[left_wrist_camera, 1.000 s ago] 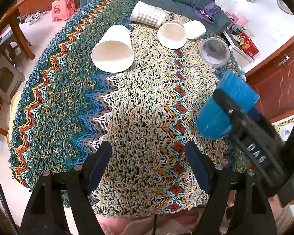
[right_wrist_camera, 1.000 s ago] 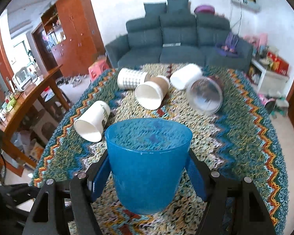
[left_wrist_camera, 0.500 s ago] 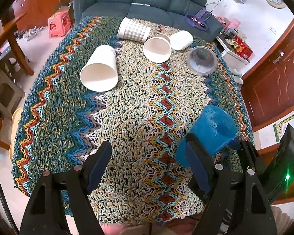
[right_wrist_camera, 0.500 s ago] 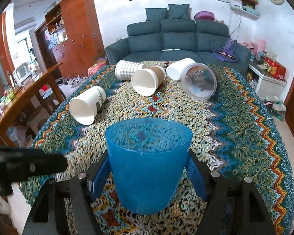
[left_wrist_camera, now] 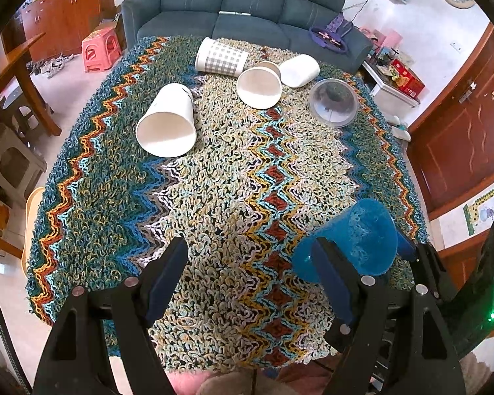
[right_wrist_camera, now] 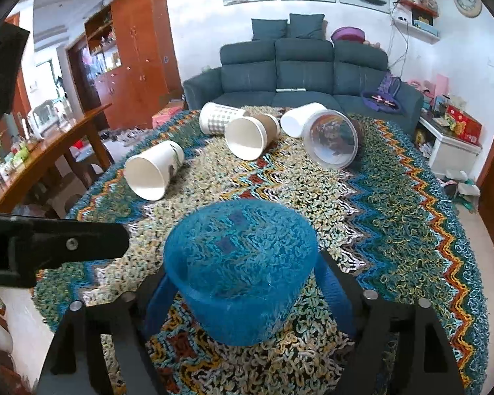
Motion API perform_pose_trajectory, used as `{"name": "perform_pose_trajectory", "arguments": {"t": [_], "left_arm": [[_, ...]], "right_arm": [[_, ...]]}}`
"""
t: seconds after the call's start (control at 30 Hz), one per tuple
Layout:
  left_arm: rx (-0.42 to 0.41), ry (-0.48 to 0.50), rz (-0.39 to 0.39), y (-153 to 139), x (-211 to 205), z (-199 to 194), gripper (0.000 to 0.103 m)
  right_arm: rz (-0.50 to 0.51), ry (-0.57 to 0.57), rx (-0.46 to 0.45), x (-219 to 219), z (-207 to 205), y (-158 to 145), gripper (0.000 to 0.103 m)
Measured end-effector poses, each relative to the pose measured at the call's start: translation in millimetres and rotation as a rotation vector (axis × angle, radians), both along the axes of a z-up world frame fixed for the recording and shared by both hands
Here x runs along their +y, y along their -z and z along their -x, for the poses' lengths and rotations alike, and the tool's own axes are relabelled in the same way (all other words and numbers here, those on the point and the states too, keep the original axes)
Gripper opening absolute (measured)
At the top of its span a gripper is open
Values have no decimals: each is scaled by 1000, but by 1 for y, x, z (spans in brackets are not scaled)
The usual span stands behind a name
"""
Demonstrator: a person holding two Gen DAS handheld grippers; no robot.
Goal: Flip cup upright
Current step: 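Rotate the blue cup upright with the right tool and lower it to the rug, then open the right tool and lift it away from the upright blue cup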
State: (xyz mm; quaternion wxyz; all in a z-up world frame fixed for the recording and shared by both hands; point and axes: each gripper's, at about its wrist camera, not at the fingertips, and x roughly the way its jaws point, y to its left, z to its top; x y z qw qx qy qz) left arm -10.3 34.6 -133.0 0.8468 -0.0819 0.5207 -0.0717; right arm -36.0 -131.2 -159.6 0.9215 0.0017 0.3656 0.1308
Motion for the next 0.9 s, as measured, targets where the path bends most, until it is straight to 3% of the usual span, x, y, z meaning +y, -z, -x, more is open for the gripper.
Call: {"name": "perform_pose_trajectory", "arguments": {"t": [0.4, 0.6, 0.8, 0.9], "left_arm": [[-64, -3, 13, -27, 3, 17, 80], [-118, 3, 16, -67, 10, 22, 80], [-157, -20, 7, -109, 19, 24, 80], [-170, -27, -4, -128, 21, 24, 84]], "right_arm": [[-34, -3, -100, -6, 25, -28, 82], [-21, 17, -175, -5, 30, -65, 82], [28, 81, -127, -10, 19, -123, 82], [-4, 82, -45, -15, 14, -146, 82]]}}
